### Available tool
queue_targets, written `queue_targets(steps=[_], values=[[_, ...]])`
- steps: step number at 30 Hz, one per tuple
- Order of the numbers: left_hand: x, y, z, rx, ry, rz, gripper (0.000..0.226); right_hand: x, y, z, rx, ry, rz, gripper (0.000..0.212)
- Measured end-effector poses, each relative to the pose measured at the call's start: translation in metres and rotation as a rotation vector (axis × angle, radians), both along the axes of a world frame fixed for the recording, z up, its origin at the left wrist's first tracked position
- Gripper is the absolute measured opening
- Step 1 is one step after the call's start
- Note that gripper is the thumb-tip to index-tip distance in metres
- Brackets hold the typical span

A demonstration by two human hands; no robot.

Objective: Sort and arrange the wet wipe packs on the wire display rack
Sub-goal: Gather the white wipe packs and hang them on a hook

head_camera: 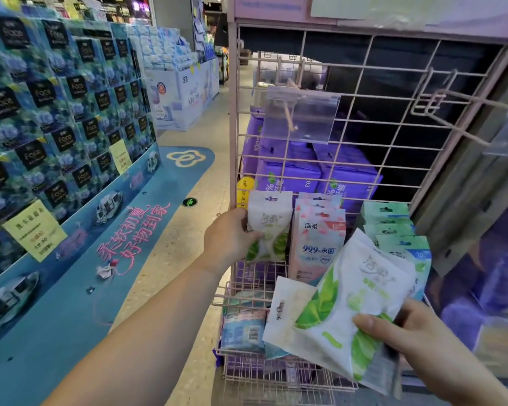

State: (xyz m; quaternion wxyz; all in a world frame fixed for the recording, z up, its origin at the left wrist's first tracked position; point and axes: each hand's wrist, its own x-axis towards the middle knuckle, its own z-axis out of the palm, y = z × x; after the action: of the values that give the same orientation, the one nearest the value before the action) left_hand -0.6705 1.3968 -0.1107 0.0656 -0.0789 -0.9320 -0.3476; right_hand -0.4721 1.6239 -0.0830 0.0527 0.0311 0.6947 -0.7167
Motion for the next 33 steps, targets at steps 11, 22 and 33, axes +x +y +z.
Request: queue_targets(steps=[11,22,33], values=[[-0.013,-0.028,0.014,-0.178,-0.046,0.004,0.020,-0.005,-0.006,-0.004,0.042,-0.023,0.123,0.067],[-0.013,-0.034,0.000,-0.107,-0.036,0.065,0.017,-0.012,-0.012,-0.018,0.024,-0.050,0.113,0.077],[0.108,-0.032,0.015,0.995,-0.386,-0.014,0.035,-0.038,-0.046,-0.024,-0.384,0.033,-0.231,0.093]])
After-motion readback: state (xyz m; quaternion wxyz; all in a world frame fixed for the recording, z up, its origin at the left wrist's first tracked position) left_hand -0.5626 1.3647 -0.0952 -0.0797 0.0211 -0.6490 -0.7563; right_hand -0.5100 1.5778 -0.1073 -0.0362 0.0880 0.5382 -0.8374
